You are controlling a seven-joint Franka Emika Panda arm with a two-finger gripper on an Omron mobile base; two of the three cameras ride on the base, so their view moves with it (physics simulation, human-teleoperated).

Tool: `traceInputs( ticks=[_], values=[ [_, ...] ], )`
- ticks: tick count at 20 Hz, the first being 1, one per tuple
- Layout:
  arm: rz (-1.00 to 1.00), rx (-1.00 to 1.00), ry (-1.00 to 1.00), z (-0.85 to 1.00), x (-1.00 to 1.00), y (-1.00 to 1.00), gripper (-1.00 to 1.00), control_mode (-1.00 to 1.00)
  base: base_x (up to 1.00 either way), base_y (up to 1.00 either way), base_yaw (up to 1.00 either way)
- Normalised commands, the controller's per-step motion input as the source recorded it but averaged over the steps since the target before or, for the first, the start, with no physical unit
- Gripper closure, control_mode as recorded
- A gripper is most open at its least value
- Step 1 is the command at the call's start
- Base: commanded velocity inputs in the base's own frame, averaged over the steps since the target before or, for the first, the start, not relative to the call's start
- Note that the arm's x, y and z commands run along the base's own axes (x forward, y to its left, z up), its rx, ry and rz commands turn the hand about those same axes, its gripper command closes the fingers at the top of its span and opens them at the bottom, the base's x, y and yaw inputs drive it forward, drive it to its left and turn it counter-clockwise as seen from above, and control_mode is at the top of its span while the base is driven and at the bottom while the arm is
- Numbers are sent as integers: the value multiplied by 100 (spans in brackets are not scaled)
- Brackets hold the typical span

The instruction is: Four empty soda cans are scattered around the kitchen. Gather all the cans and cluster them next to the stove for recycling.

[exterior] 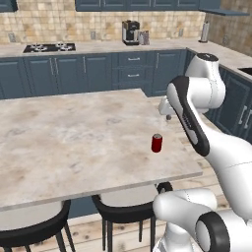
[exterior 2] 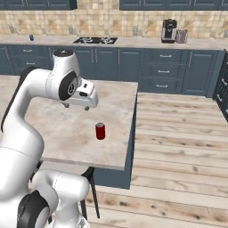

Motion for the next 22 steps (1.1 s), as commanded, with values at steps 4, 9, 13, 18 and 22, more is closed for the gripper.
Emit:
traceInputs(
  ticks=[4,9,13,18,22],
  values=[
    [0,0,0,0,0,0,-100,100,0,0,0],
    [0,0,0,0,0,0,-100,100,0,0,0],
    [0,0,0,0,0,0,-100,-100,0,0,0],
    [-5,0,8,0,86,7,-100,-100,0,0,0],
    [0,0,14,0,100,0,-100,-100,0,0,0]
  ],
)
